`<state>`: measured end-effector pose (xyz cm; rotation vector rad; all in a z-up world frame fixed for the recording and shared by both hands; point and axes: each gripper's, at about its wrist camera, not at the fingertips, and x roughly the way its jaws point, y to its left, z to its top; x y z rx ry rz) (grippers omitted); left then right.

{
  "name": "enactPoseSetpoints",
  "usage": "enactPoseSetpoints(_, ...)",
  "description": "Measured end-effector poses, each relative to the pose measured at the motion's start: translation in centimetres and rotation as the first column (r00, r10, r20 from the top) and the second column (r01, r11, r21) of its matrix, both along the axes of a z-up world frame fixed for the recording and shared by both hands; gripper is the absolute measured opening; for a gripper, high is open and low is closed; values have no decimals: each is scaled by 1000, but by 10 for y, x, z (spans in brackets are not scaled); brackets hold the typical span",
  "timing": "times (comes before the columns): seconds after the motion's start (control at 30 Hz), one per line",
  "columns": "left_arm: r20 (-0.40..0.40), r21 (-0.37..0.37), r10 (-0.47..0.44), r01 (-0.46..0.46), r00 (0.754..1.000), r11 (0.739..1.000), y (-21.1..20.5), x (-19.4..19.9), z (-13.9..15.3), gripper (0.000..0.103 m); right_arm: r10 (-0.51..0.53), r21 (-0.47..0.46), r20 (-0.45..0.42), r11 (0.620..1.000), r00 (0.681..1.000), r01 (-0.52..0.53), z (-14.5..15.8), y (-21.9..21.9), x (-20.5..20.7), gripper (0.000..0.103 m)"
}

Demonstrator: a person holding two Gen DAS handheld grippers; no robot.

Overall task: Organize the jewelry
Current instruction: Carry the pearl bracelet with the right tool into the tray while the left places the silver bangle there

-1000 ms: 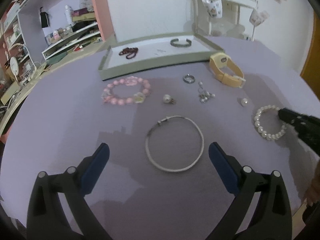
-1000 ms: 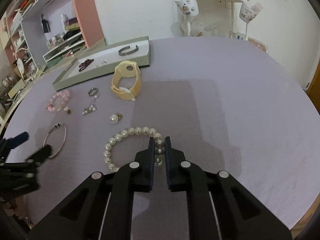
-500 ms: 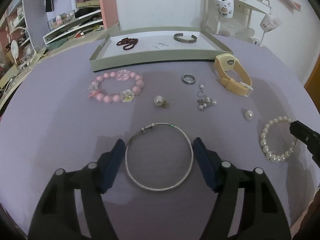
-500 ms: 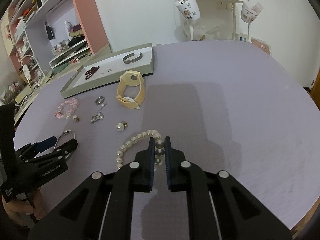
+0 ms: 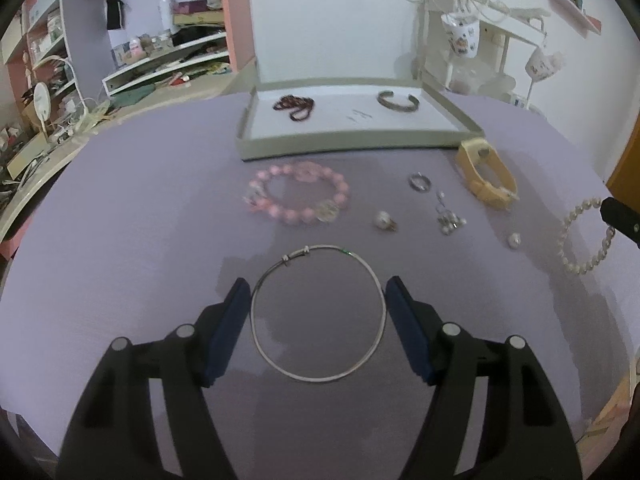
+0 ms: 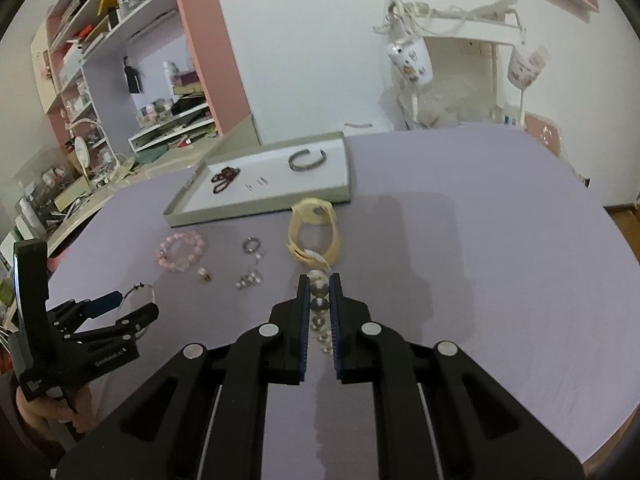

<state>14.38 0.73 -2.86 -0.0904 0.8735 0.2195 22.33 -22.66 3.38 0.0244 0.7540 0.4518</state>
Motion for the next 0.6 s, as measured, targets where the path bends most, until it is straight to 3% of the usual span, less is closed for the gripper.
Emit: enactPoseSetpoints(0.6,104,-21,40,-38,994,999,38,6,46,69,34,-24,70,999,997,-32,30,33,20,10)
